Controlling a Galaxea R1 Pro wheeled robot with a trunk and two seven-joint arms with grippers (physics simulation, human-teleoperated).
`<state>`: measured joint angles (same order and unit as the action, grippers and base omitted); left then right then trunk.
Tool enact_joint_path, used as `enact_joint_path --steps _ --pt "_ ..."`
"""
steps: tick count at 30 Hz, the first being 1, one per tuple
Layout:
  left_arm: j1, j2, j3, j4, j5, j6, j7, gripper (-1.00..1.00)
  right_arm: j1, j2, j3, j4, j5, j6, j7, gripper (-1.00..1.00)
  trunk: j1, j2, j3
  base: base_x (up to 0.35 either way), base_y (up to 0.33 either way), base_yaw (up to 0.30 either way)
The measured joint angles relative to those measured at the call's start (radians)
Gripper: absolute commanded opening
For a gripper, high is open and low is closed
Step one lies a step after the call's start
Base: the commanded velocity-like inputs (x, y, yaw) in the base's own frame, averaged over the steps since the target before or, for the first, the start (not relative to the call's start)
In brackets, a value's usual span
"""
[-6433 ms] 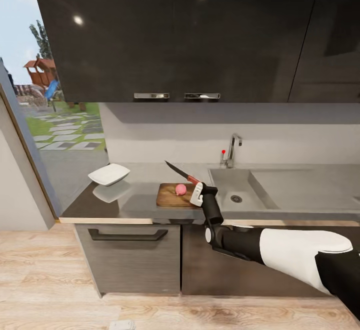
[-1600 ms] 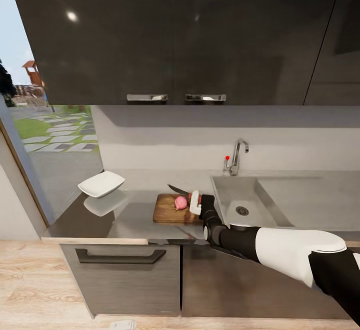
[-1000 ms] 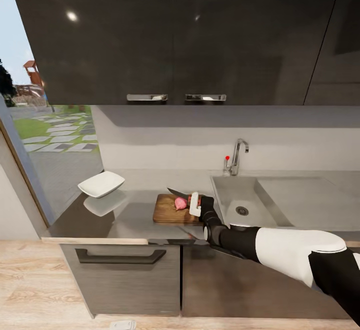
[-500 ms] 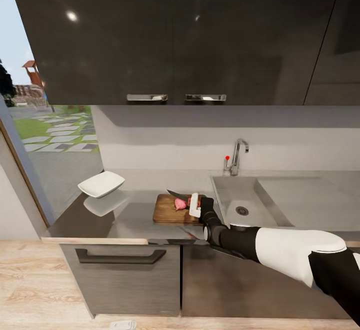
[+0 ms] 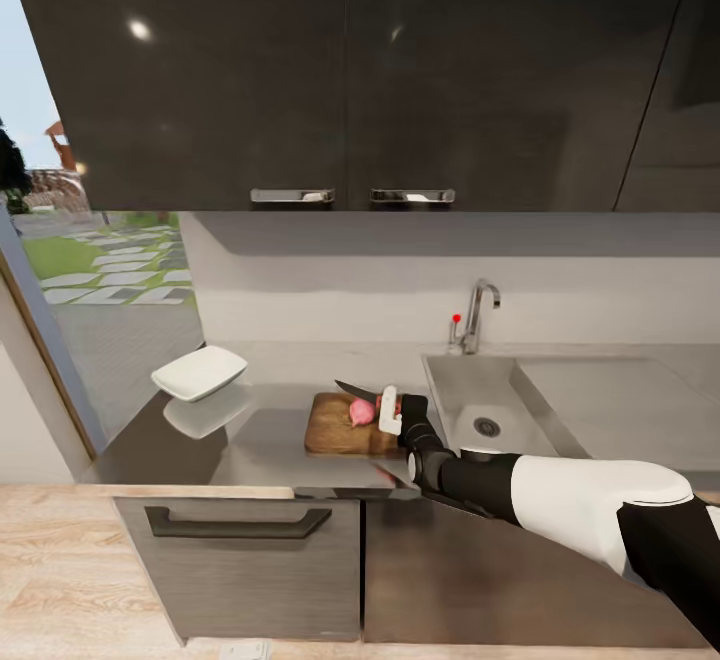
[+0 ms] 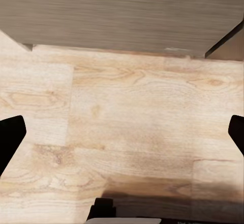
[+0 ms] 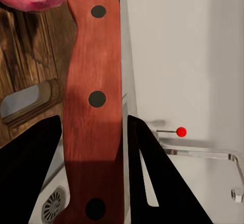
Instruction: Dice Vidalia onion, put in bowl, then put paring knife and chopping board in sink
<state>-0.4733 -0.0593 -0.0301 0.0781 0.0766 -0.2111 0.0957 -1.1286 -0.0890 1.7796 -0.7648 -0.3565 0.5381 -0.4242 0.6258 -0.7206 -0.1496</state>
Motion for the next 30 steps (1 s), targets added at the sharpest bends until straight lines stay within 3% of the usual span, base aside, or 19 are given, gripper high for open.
enact_joint_path --steps 30 --pt "0.000 0.000 0.000 0.000 0.000 0.001 0.000 1.00 0.000 -0.001 0.000 0.001 0.000 0.000 0.002 -1.00 0.000 0.000 0.000 0.004 0.000 0.000"
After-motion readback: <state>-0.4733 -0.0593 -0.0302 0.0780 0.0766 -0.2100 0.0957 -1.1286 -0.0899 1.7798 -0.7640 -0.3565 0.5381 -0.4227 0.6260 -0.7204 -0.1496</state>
